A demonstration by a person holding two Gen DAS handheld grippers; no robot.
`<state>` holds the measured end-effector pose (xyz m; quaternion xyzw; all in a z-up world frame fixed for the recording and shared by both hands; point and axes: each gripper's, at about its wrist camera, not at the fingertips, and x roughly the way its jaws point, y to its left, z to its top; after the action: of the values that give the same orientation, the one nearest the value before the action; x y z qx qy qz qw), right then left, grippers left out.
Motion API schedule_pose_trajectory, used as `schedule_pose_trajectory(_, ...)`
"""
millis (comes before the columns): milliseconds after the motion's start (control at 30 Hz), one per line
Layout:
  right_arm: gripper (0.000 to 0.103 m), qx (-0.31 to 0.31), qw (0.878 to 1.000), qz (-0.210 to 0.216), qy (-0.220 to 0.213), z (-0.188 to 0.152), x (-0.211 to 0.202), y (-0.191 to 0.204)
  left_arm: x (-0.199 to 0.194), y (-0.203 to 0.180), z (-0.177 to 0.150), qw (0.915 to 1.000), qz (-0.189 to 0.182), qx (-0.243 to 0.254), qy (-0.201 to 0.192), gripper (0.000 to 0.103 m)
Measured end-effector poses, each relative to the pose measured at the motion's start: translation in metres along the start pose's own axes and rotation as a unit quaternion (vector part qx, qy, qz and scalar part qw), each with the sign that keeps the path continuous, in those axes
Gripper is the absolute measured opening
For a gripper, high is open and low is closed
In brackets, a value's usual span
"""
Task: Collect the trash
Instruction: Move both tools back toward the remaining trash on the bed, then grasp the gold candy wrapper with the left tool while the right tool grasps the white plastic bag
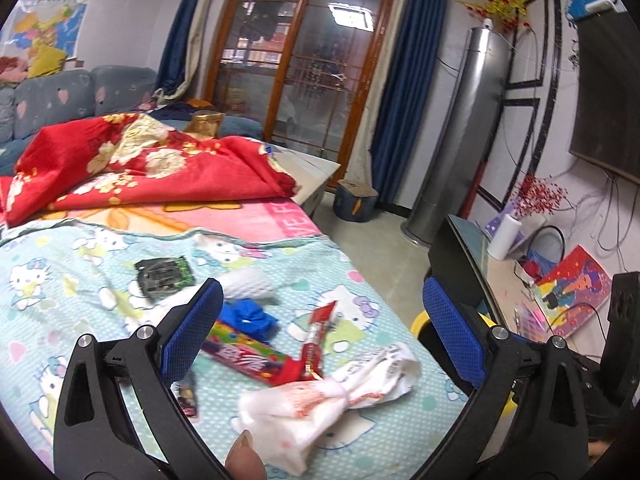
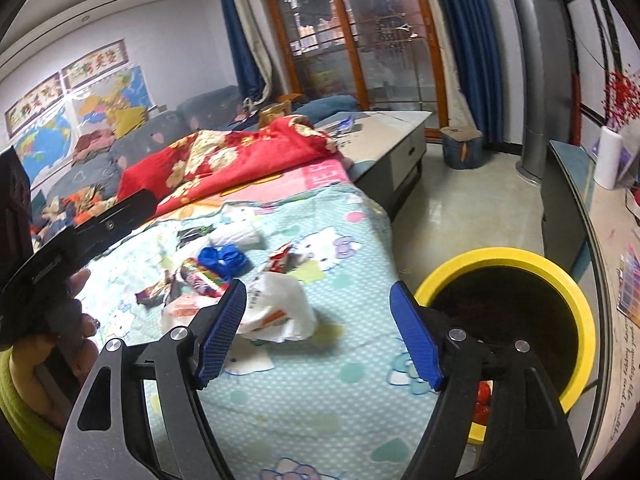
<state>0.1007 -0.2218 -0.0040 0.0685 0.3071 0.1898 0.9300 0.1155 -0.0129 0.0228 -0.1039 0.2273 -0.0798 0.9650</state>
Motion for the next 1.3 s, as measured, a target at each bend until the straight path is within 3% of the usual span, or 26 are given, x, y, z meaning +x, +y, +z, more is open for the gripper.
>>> schedule_pose_trajectory(500,0.074,-0.036,0.998,0.022,0.04,0.007,0.044,0.04,-0.021,0.071,0.009,0.9968,0.071,-0.035,-0.008,0.092)
schedule_pose_trajectory(867,0.074,0.002,0.996,0.019,0.084,0.014,0.088,0.025,-0.021,0.138,-0.014,0.9892,0.134,-0.039,0.044,0.092)
schedule_pose_trajectory(967,0.074,0.017,0.995,0.03,0.099,0.012,0.096,0.022,-0.017,0.153,-0.024,0.9879,0.132,-0.049,0.064,0.086)
schedule_pose_trajectory(1167,0.074,0.037,0.99,0.052,0.126,-0.002,0.107,0.023,0.0,0.175,-0.045,0.9851,0.087,-0.094,0.114,0.07)
schedule_pose_trajectory(1300,0.073,0.041,0.989,0.059,0.13,-0.012,0.107,0.023,0.011,0.174,-0.054,0.9834,0.067,-0.098,0.137,0.059)
